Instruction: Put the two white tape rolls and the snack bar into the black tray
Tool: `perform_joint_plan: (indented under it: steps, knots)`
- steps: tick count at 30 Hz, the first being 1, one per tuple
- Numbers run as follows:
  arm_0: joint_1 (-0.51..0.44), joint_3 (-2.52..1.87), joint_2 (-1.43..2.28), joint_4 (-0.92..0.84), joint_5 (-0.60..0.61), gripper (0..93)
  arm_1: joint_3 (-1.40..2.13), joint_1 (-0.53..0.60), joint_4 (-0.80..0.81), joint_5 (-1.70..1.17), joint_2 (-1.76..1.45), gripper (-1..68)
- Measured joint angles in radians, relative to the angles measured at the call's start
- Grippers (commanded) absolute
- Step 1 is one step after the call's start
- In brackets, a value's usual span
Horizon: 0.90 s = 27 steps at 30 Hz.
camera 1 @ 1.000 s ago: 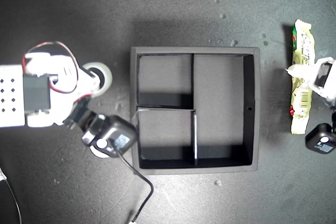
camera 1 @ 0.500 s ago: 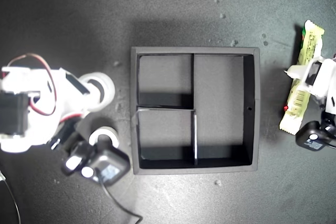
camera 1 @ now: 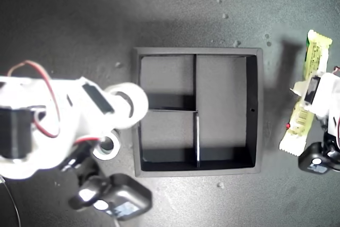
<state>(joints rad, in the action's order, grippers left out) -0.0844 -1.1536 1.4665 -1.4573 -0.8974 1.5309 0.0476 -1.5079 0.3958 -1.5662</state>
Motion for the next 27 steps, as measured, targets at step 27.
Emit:
perform_joint_plan:
  steps: [27]
  knots:
    - [0.063,0.937,-0.770,-0.357,0.018,7.5,-0.879,0.198,0.038,0.000,0.624,25.5]
